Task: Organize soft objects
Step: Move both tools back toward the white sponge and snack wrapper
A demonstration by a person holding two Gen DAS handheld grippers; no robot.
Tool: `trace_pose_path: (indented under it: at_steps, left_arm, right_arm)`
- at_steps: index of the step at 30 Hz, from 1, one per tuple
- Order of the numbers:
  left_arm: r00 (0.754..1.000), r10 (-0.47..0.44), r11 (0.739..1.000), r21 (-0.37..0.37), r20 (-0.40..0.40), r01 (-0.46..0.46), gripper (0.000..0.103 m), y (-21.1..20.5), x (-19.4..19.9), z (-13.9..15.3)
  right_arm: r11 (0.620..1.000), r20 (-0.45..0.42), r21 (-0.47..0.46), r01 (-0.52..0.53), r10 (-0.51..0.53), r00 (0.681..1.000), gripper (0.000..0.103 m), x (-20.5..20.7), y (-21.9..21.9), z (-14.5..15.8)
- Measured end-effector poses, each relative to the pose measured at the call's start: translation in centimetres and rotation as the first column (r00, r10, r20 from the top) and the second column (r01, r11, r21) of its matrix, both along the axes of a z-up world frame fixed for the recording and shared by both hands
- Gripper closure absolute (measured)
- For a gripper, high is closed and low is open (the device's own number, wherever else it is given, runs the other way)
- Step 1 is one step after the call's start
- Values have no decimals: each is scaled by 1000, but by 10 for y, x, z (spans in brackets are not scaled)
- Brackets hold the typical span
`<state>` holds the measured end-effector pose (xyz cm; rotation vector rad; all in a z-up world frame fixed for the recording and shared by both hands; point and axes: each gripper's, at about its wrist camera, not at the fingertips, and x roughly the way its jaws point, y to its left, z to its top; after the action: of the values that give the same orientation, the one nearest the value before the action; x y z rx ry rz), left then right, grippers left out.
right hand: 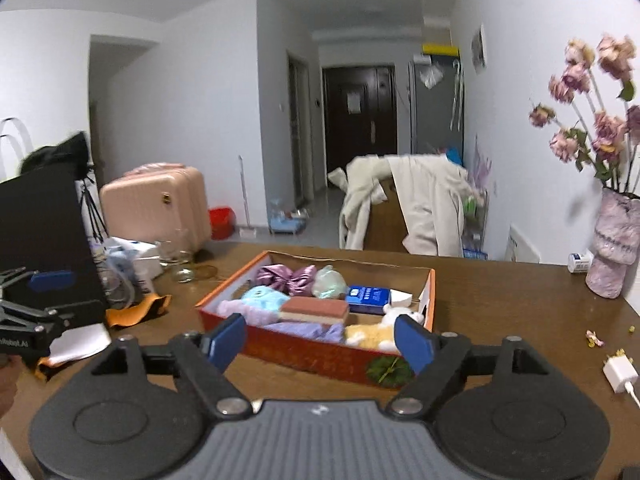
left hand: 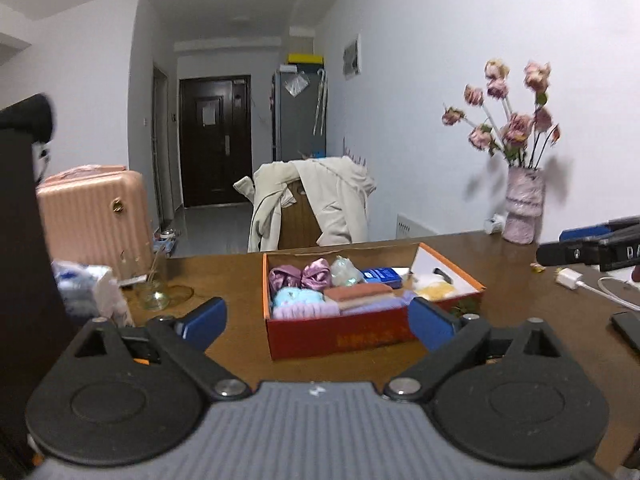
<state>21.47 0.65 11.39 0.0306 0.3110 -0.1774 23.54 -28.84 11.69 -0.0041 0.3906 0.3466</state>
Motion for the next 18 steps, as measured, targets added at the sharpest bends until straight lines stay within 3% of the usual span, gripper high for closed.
trace_pose_path:
  at_steps: [5, 9, 13, 18]
  left_arm:
    - [999, 16, 1000, -26, 48, -14, 0, 2, -62, -22]
    - [999, 50, 997, -51, 8, -49, 0, 0, -97, -48]
    - [999, 52, 998, 18, 3, -52, 0, -8, -110, -61]
    - [1000, 28, 1000, 14, -9, -27, 0, -13, -99, -61]
  right_arm:
    - [1000, 64, -15, 0, 1, 998, 10, -70, 12, -32]
    - [999, 29, -30, 36, -35, 999, 10, -104, 19, -66]
    - [998, -39, 17, 66, -65, 997, 10, -121, 18, -90]
    - [995, -71, 10, 99, -99, 993, 12, -116, 13, -100]
